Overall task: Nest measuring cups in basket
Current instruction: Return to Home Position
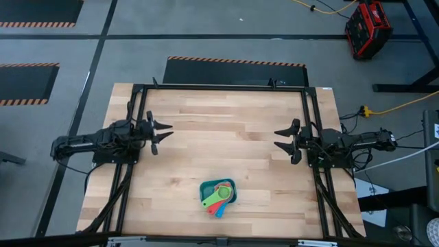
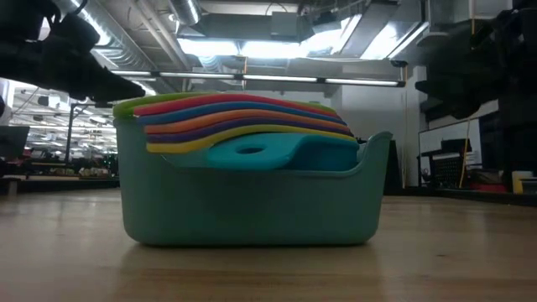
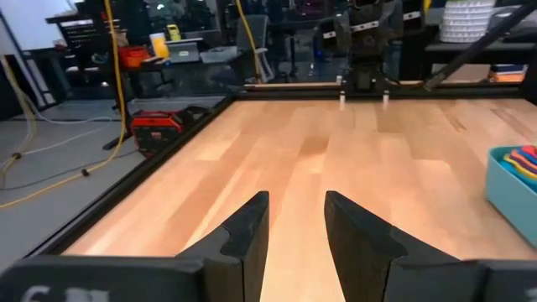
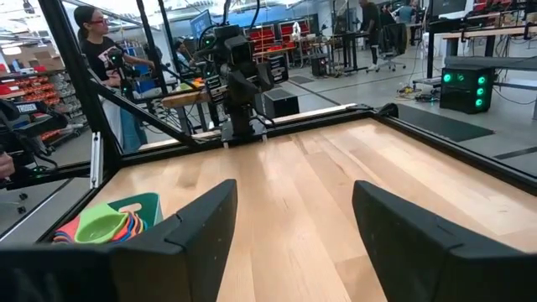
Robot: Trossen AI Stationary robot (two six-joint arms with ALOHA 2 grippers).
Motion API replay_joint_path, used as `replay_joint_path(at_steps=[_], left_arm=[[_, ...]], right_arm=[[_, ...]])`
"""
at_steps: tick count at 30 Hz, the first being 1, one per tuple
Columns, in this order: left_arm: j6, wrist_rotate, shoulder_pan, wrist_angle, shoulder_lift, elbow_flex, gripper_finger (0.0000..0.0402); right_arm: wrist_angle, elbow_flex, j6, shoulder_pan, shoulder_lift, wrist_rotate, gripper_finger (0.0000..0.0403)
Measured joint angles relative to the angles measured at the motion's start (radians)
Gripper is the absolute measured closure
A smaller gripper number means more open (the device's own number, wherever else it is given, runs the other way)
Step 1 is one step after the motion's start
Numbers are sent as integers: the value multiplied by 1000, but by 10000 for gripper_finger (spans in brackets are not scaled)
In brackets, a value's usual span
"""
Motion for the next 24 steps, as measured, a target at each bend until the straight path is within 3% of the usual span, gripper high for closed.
replay_joint_path(at_steps=[14, 18, 24], left_arm=[[21, 65, 33, -4, 0, 0, 289], [41, 129, 33, 149, 0, -55, 289], [86, 127, 33, 162, 2, -58, 289]], right_arm=[[1, 0, 0, 0, 0, 0, 161], [1, 0, 0, 0, 0, 0, 161], [2, 0, 4, 0, 0, 0, 161]])
